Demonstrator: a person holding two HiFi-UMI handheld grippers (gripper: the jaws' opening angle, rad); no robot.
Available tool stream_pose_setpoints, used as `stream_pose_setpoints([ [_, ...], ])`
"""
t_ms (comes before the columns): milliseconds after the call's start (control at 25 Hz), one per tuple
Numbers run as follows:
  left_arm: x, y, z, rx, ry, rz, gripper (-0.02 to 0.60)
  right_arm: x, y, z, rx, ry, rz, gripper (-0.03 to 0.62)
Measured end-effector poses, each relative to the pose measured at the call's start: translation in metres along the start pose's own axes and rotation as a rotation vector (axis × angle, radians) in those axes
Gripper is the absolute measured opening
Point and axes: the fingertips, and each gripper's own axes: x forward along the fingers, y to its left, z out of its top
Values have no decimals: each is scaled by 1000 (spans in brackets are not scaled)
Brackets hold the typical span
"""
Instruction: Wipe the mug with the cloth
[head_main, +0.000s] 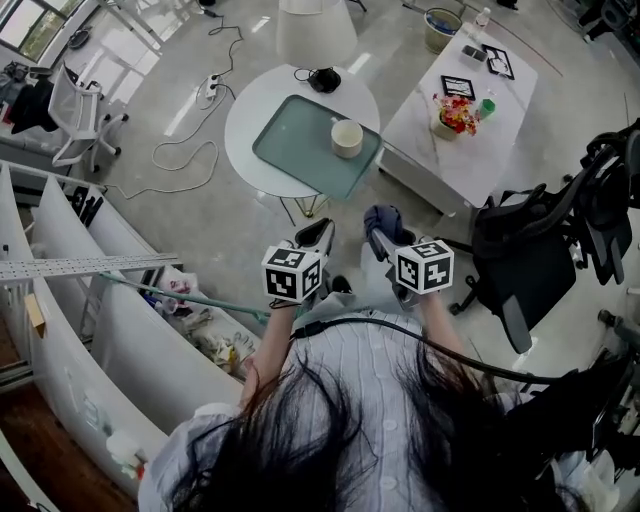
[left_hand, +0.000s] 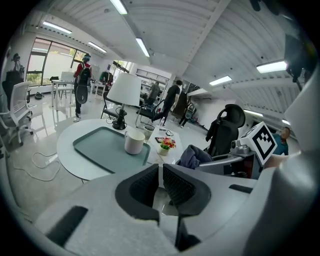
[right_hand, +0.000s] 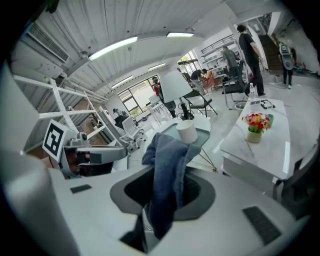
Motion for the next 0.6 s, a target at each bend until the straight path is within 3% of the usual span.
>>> stream_pose_setpoints([
  [600,89,46,43,-124,60,91,38,44,-79,57,4,120,55,94],
])
